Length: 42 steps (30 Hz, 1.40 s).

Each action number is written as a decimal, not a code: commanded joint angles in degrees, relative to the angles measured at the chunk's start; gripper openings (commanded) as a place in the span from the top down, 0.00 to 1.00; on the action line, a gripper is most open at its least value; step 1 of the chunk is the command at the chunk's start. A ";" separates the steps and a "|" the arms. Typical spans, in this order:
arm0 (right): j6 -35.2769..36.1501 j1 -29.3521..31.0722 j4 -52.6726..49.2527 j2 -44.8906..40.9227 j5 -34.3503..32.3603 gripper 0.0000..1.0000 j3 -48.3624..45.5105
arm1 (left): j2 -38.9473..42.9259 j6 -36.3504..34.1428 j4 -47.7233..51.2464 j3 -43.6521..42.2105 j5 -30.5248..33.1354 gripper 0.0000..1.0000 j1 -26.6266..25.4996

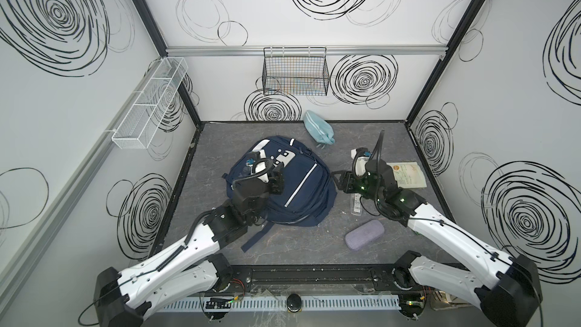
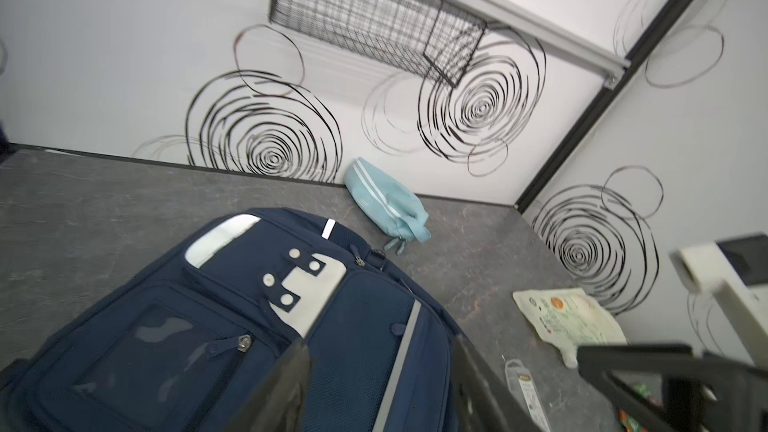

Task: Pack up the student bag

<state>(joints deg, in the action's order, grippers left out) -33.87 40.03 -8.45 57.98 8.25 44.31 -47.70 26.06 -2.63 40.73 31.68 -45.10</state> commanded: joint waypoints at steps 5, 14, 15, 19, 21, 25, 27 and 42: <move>-3.26 26.16 4.77 11.51 -11.22 0.45 4.54 | 8.54 -1.19 7.17 -1.44 6.09 0.42 6.49; 0.00 31.60 3.06 36.59 -9.37 0.37 19.58 | 18.07 -3.97 14.68 -1.33 8.72 0.39 9.41; 6.08 31.58 2.20 38.56 -8.52 0.35 21.11 | 18.50 -4.85 15.54 -1.27 8.42 0.39 9.45; 28.73 32.47 1.36 42.52 -11.76 0.29 21.47 | 18.87 -7.81 19.30 -0.36 8.03 0.39 9.85; 37.60 32.42 1.05 44.68 -14.28 0.25 21.61 | 19.37 -9.39 20.23 0.05 8.71 0.39 10.07; 47.32 32.59 1.44 49.36 -18.01 0.23 22.41 | 20.64 -11.44 20.15 0.36 10.21 0.35 10.69; 49.40 32.52 3.94 50.88 -19.29 0.23 21.55 | 20.89 -12.36 20.19 0.71 10.15 0.35 11.04; 53.11 28.96 14.07 49.05 -27.32 0.86 17.29 | 20.05 -18.88 22.67 2.64 9.54 0.34 13.54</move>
<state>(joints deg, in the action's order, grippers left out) 17.10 70.57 3.57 109.67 -16.16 62.15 -27.33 10.13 20.32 41.12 40.82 -32.21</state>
